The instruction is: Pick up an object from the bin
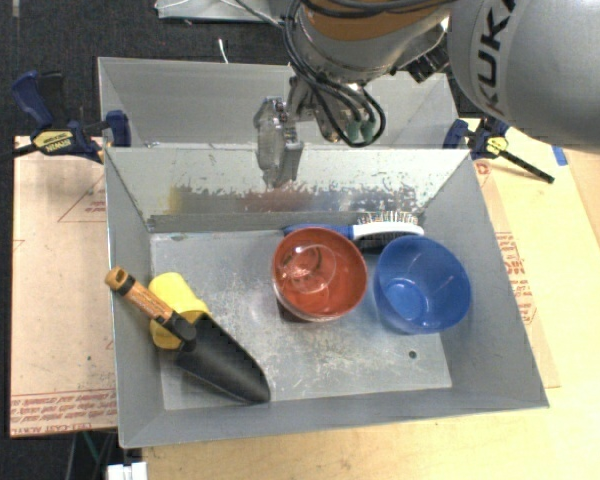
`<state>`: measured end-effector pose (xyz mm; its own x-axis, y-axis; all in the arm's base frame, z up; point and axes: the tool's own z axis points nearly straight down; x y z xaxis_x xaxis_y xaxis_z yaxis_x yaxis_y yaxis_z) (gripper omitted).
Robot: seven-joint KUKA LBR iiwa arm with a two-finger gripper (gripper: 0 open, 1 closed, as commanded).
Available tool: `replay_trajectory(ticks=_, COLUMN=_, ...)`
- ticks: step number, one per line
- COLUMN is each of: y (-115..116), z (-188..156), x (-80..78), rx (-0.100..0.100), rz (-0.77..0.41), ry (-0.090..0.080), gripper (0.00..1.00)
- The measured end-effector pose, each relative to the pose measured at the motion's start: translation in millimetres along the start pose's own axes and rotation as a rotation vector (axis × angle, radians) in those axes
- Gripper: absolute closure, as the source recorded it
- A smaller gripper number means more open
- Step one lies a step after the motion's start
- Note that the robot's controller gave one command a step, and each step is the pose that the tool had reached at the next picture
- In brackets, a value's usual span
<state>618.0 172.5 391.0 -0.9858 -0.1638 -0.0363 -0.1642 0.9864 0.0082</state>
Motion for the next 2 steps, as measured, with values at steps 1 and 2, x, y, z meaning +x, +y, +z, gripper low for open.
replay_trajectory(ticks=1, y=0, z=0, x=0.0, rx=0.000, rz=0.000, ry=0.000, gripper=1.00)
replay_trajectory(ticks=2, y=12, z=61, x=-1.9, rx=-0.001, rz=-0.033, ry=0.003, gripper=1.00)
